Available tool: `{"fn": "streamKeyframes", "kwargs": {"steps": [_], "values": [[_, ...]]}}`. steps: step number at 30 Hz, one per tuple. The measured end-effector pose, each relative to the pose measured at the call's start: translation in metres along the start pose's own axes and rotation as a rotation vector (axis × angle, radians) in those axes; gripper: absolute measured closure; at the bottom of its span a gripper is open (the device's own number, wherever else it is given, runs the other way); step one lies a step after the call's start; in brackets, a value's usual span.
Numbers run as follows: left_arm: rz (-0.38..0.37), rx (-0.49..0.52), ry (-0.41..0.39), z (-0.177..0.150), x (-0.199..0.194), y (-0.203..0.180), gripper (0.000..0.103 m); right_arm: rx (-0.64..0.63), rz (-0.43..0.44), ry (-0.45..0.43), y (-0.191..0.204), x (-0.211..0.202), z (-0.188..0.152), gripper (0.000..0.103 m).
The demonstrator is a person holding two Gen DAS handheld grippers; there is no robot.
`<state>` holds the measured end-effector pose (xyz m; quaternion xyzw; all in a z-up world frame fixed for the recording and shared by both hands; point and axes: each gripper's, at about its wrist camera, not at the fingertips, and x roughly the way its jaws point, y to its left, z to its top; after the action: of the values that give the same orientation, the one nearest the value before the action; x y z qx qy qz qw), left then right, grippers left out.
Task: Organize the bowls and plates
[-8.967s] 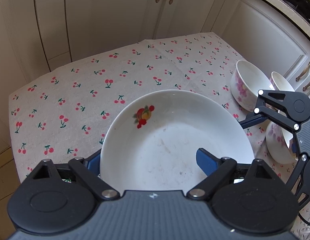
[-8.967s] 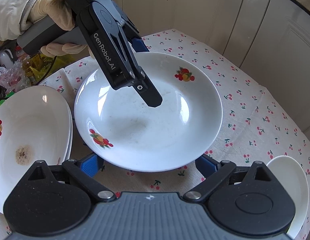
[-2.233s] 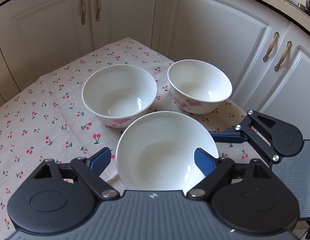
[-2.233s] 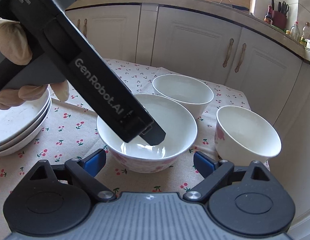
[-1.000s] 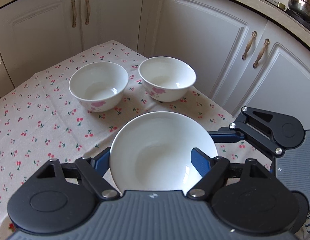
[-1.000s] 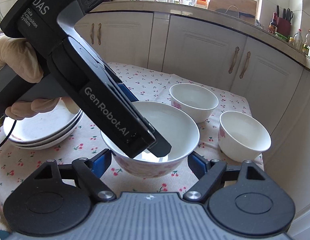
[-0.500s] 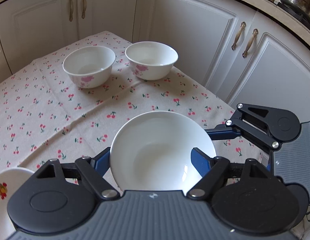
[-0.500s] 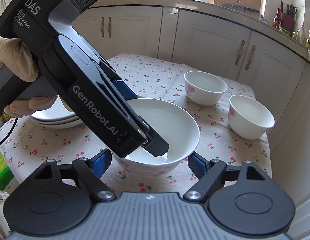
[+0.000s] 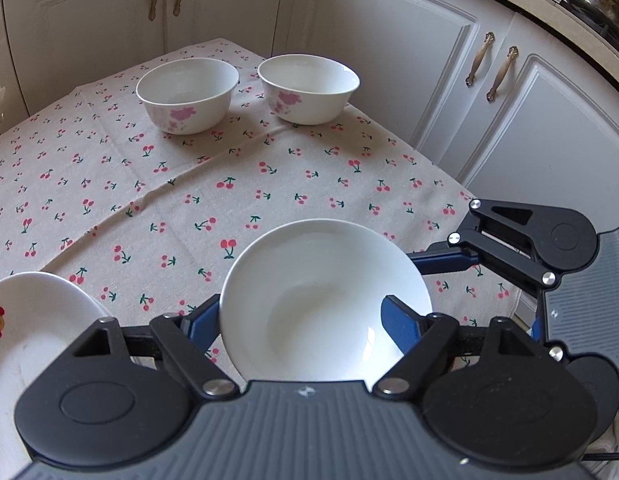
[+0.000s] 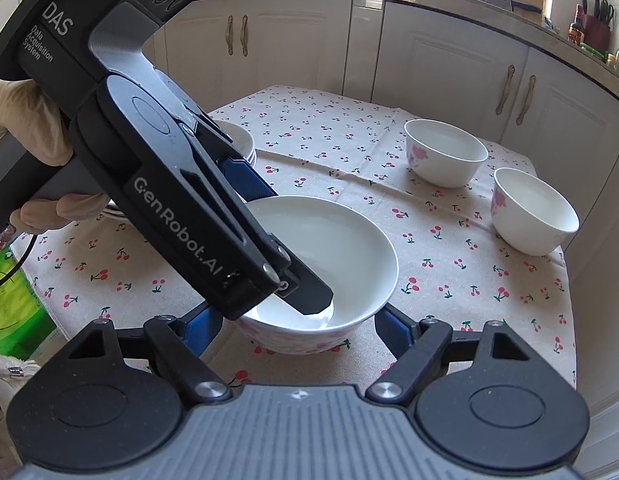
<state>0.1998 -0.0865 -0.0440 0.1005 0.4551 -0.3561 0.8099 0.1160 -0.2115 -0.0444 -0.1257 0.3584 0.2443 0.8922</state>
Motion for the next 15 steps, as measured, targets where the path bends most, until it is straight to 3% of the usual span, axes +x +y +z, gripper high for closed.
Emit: {"fn": "streamKeyframes", "kwargs": {"steps": [6, 9, 10, 15], "values": [[-0.008, -0.001, -0.007, -0.001, -0.001, 0.001, 0.02, 0.013, 0.007, 0.001, 0.0, 0.0, 0.001, 0.016], [-0.012, 0.002, -0.018, -0.001, -0.003, 0.001, 0.018, 0.039, 0.035, -0.007, -0.003, -0.001, 0.002, 0.007], [-0.008, 0.006, -0.024, -0.001, -0.004, 0.0, 0.015, 0.043, 0.034, -0.016, -0.003, -0.002, 0.001, 0.0], [0.01, 0.021, -0.069, 0.003, -0.016, -0.002, 0.008, 0.024, 0.023, -0.039, -0.003, -0.012, 0.001, 0.0]]}}
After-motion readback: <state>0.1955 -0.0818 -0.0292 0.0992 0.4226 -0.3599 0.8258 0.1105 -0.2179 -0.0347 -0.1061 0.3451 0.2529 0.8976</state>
